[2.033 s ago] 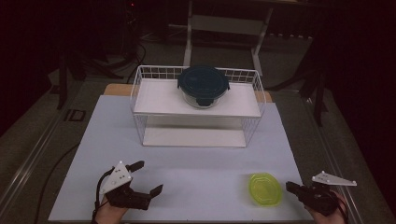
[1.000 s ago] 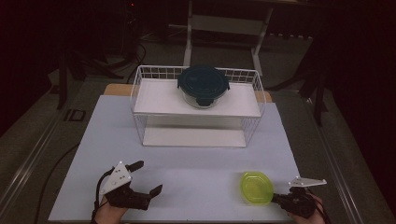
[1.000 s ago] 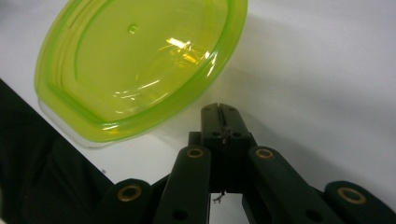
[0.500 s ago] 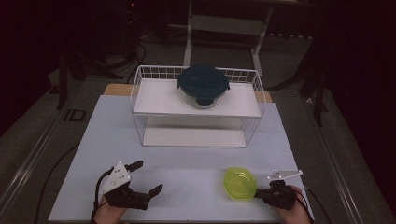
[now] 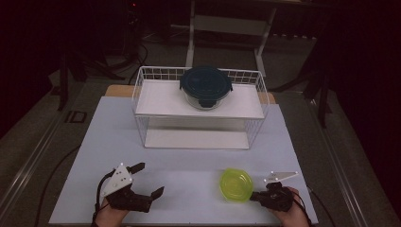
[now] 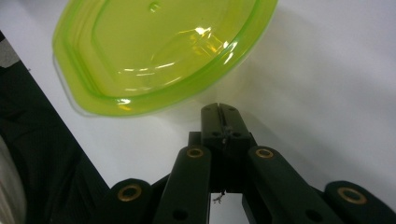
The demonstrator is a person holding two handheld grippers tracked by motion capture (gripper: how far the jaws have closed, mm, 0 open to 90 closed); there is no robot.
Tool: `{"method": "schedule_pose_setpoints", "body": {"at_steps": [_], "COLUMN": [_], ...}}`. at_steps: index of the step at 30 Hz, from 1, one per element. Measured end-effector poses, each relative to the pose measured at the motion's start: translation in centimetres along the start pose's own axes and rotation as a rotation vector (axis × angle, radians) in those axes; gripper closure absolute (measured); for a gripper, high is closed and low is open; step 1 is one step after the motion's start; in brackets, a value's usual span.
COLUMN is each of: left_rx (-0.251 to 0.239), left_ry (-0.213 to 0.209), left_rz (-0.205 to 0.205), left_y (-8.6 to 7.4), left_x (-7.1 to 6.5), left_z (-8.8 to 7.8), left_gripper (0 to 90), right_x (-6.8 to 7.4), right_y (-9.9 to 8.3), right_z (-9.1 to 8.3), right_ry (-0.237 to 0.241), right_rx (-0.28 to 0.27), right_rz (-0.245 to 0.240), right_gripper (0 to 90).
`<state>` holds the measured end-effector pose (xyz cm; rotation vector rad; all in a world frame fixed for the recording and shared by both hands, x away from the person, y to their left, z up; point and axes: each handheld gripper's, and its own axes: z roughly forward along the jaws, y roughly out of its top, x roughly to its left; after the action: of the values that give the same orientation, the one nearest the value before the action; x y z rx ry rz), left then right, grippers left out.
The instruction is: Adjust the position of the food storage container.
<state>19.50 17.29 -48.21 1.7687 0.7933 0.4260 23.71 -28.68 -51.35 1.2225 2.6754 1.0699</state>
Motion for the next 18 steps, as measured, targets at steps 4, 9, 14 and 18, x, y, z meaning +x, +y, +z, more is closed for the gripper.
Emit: {"method": "schedule_pose_setpoints", "body": {"at_steps": [4,9,14,18], "left_rx": [-0.001,-0.003,-0.002,-0.003], "left_ry": [-0.001,-0.001,-0.001,-0.001], "left_rz": [0.003,0.000,0.002,0.003], "left_y": [0.0,0.0,0.0,0.0], "left_x": [0.0,0.0,0.0,0.0], "left_z": [0.0,-0.1,0.0,0.0], "left_gripper": [0.0,0.0,0.0,0.0], "right_x": [0.6,1.6,2.3,3.1], "right_y": [0.8,2.2,3.1,3.9], "right_z": [0.6,1.8,2.6,3.5], "right_ry": [0.016,0.039,0.048,0.065], "right_rx": [0.001,0.005,0.009,0.015], "right_rz": [-0.018,-0.038,-0.062,-0.084], "right_gripper": [90.0,90.0,90.0,90.0]}}
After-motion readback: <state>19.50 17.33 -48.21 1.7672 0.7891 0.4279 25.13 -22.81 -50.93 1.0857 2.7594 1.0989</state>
